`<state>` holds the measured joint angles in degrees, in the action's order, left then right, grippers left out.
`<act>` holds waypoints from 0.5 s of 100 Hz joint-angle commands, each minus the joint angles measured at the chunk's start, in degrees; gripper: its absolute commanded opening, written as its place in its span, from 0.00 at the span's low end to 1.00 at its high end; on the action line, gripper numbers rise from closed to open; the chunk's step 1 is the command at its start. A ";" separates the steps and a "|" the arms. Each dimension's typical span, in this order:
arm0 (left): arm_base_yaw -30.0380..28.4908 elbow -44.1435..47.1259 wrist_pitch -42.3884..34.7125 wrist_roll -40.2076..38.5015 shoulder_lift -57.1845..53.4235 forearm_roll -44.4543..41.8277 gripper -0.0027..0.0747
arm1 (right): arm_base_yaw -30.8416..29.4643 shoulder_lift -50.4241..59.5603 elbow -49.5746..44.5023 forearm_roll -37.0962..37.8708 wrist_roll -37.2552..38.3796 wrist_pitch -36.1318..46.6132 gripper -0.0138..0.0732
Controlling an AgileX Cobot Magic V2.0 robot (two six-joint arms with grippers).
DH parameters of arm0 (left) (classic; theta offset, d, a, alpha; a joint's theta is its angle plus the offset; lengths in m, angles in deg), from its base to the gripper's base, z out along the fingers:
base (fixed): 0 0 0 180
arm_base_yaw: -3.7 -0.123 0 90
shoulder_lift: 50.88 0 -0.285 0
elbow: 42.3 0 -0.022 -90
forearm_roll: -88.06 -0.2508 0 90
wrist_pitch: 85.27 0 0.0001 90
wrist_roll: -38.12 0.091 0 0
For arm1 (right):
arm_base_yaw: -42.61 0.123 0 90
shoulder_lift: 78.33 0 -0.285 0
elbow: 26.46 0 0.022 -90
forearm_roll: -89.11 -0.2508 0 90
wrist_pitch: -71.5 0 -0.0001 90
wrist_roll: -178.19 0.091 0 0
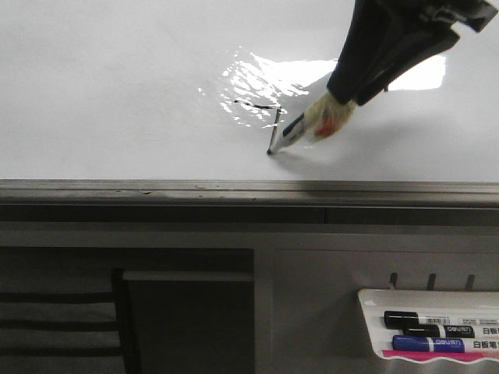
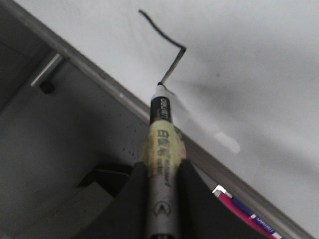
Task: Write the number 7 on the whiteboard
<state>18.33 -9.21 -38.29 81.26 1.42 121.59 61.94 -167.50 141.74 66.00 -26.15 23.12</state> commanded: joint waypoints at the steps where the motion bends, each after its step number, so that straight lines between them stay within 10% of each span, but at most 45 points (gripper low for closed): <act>1: -0.10 -1.36 -3.02 -0.36 0.14 2.44 0.53 | 0.91 -0.05 1.50 1.07 0.17 2.05 0.08; 19: -0.10 -1.36 -2.91 0.01 0.14 2.44 0.53 | 1.27 1.61 4.42 -2.76 -2.64 -1.25 0.08; 50: 5.49 -5.77 5.34 12.76 6.91 6.77 0.53 | 4.28 6.92 11.26 -13.45 -30.33 -20.21 0.08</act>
<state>21.09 -12.15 -33.00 88.74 5.92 124.41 65.20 -163.28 150.31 55.66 -48.73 5.75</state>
